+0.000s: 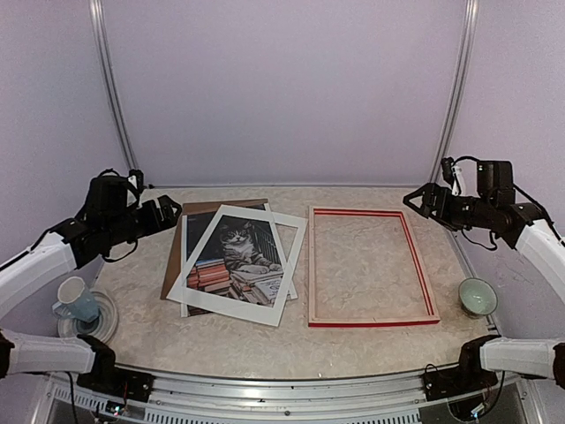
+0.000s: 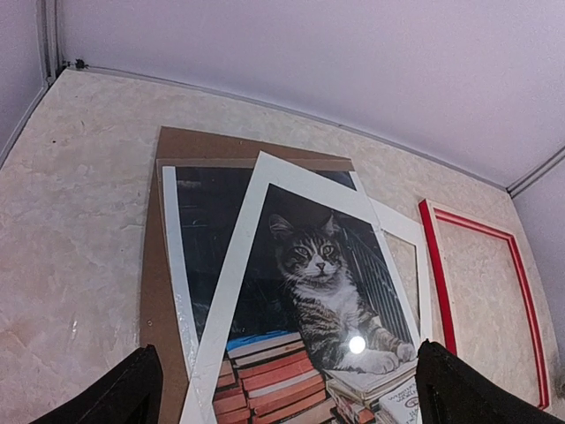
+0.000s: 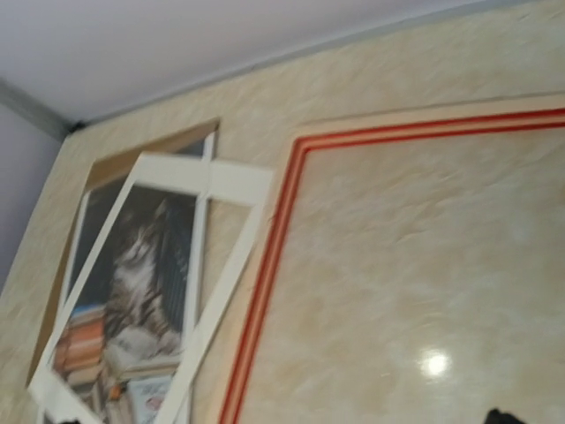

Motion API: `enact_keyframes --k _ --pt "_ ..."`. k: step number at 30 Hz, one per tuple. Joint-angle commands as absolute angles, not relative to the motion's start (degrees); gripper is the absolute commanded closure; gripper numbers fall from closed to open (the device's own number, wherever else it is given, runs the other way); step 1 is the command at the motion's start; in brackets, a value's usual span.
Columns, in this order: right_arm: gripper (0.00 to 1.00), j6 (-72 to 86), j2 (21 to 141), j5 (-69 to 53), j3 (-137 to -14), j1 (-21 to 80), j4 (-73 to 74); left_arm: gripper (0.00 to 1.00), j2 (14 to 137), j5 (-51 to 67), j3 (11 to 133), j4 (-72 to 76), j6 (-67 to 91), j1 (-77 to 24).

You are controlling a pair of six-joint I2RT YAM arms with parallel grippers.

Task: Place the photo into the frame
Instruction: Pick up the glass panel from the mat board.

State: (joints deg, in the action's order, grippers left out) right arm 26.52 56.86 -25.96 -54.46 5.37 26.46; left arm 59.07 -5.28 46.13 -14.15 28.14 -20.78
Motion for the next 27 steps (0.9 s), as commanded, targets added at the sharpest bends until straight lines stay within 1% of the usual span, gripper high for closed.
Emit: enact_keyframes --k 1,5,9,15,27 --pt "0.01 28.19 61.37 -22.45 -55.90 12.71 23.84 0.01 61.15 -8.80 48.29 -15.95 26.01 -23.59" --pt "0.01 28.78 66.60 -17.78 -57.97 20.31 22.43 0.01 64.17 -12.88 49.34 -17.56 26.48 -27.08" --pt "0.01 29.09 71.55 -14.88 -60.46 25.29 21.19 0.01 65.92 -17.11 49.91 -18.41 27.37 -30.79" --pt "0.01 29.03 79.14 -11.72 -65.10 31.01 20.68 0.01 67.18 -17.33 49.09 -17.98 30.56 -32.79" --pt "0.01 28.63 94.09 -11.67 -76.69 39.24 20.28 0.01 71.92 -18.18 44.55 -14.97 39.28 -35.52"
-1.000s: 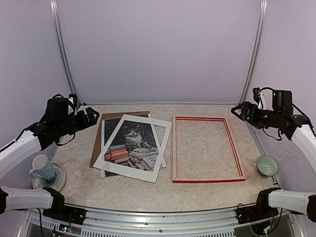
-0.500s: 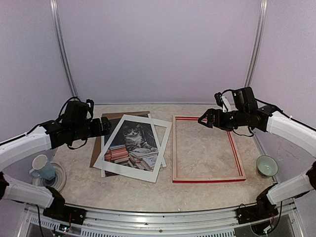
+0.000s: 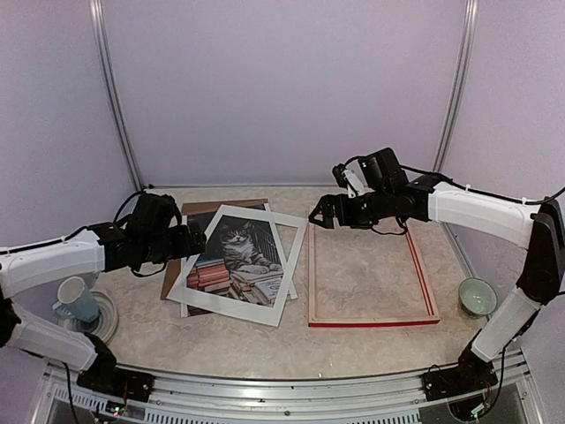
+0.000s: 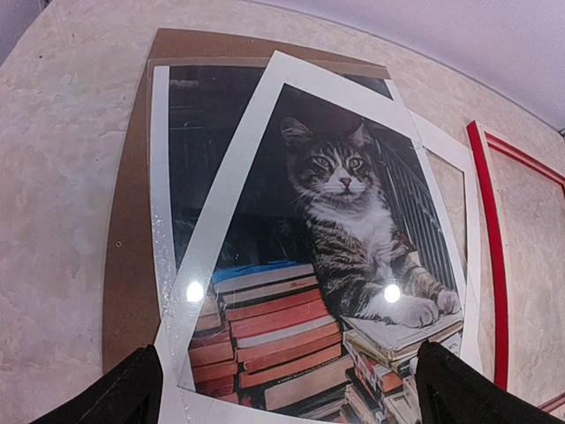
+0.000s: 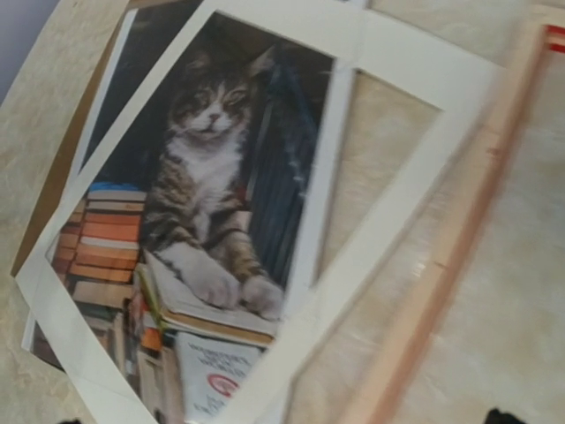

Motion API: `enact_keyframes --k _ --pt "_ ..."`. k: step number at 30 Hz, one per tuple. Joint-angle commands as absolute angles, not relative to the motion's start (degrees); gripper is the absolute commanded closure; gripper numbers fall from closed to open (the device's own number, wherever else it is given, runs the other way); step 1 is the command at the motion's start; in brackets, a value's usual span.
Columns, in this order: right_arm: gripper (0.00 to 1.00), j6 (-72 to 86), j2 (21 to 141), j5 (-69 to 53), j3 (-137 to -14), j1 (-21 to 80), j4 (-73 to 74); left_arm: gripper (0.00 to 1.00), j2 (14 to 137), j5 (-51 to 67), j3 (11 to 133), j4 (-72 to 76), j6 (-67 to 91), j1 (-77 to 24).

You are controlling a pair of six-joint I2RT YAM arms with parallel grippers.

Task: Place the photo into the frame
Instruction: Pick up the glass panel from the mat board.

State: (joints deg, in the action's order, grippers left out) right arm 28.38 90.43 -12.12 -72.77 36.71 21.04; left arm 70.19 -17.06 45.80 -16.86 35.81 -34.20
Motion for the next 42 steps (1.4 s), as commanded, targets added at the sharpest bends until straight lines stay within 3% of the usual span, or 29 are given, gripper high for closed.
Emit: enact_keyframes --k 1,17,42 --pt "0.01 28.99 95.44 -13.05 -77.78 39.62 19.99 0.01 72.34 -18.13 44.55 -15.08 39.78 -35.65" --pt "0.01 29.59 120.16 -14.04 -99.49 45.59 27.60 0.01 76.29 -16.33 36.09 -6.58 46.73 -37.78" --pt "0.01 37.35 128.69 -8.67 -101.60 45.83 26.40 0.01 82.69 -15.64 32.08 -1.32 48.15 -38.23"
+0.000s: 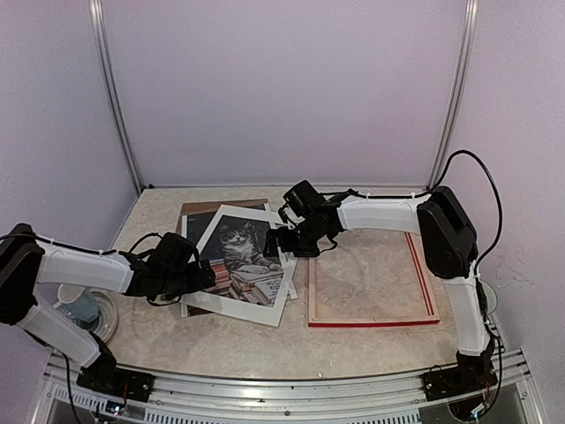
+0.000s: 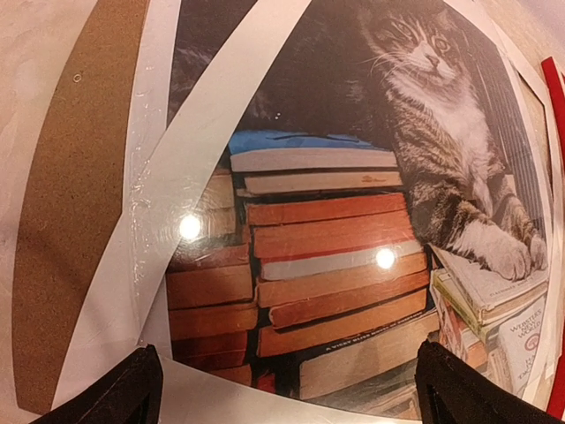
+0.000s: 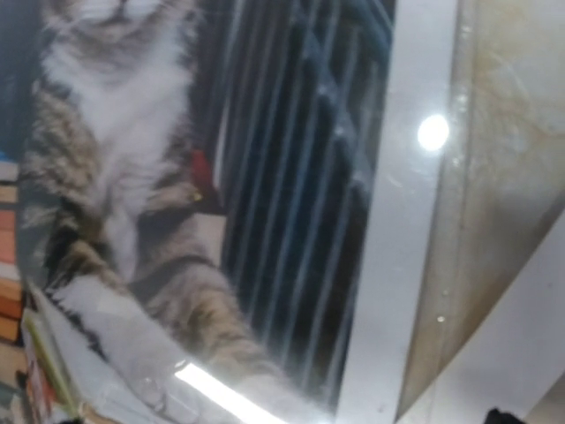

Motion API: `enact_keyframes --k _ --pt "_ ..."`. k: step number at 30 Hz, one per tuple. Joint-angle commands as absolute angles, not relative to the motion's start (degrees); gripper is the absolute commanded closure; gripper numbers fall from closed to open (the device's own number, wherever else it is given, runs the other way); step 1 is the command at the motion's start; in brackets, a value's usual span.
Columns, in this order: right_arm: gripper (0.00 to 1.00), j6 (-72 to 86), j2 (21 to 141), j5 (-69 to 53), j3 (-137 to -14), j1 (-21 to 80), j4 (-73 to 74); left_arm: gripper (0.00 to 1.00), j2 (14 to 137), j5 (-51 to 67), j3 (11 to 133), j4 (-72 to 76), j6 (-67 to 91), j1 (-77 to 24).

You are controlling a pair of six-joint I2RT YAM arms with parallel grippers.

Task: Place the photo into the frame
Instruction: Pick up the glass panel from the mat board.

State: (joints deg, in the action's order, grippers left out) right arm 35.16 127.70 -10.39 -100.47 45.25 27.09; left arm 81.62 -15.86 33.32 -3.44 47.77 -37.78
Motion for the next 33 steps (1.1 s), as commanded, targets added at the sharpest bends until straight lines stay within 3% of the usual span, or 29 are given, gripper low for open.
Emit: enact_keyframes --k 1,13,33 --pt "0.01 37.65 128.67 -8.28 -101.66 45.79 26.43 0.01 82.74 -15.50 31.75 -0.93 48.36 -38.23" --pt "0.01 39.18 130.33 -6.17 -102.81 45.79 26.95 0.02 85.48 -14.55 29.91 2.31 49.38 -38.23" --pt "0.01 42.12 129.40 -16.42 -98.83 44.91 20.80 0.02 86.22 -14.12 27.70 3.75 49.95 -38.23"
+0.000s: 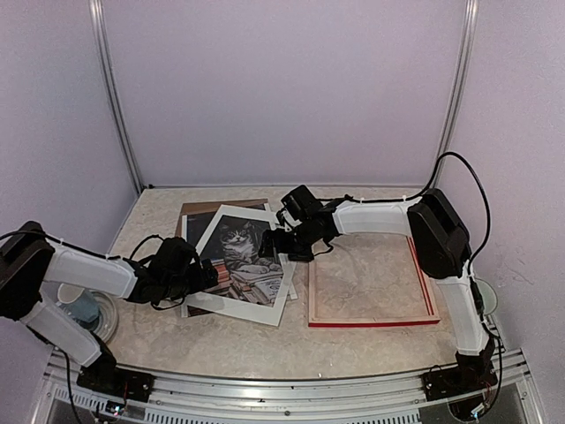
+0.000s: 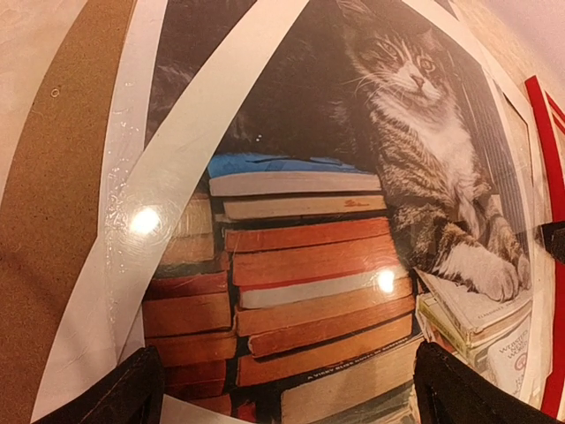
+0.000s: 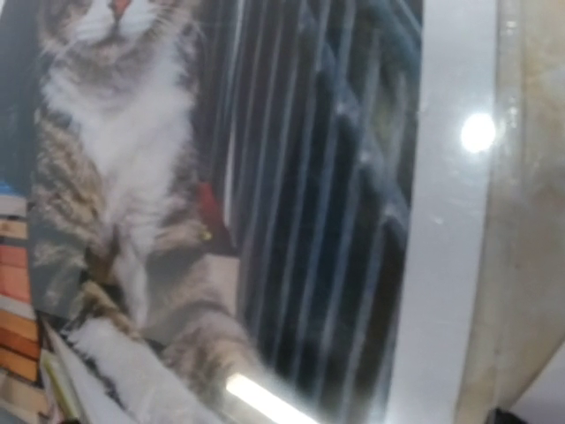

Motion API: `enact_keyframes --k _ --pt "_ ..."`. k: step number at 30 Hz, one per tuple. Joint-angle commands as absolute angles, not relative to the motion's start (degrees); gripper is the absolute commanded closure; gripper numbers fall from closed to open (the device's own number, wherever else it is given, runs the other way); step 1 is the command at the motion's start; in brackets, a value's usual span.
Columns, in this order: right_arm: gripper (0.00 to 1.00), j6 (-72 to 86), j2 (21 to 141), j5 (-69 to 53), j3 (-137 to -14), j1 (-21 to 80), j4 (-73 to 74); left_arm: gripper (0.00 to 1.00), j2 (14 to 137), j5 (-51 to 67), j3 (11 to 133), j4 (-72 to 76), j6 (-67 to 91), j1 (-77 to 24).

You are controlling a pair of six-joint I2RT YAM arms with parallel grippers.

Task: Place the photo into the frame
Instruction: Pick up the glass panel from the mat board.

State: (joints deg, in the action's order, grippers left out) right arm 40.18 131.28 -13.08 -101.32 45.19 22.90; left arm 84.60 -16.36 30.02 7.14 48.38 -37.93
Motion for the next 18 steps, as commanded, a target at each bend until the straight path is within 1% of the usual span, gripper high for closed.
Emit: enact_keyframes --k 1,4,8,11,18 --pt "0.01 42.45 128.99 -16.87 -98.18 44.66 20.19 0.02 86.16 -14.03 27.62 3.78 50.00 -38.23" --pt "0.01 44.17 127.16 -19.81 -94.76 43.60 15.84 0.02 85.96 -13.97 27.59 3.78 49.99 -38.23" --pt "0.01 47.01 124.42 -25.70 -87.23 41.56 7.17 0.02 85.64 -13.93 27.49 3.89 49.83 -38.21" --pt "0.03 49.10 122.91 -30.80 -82.62 40.20 0.53 0.02 85.74 -13.78 27.51 4.02 49.77 -38.23" --pt "0.05 52.28 122.60 -38.07 -78.14 38.94 -9.20 0.02 86.61 -13.32 28.03 4.31 49.61 -38.23"
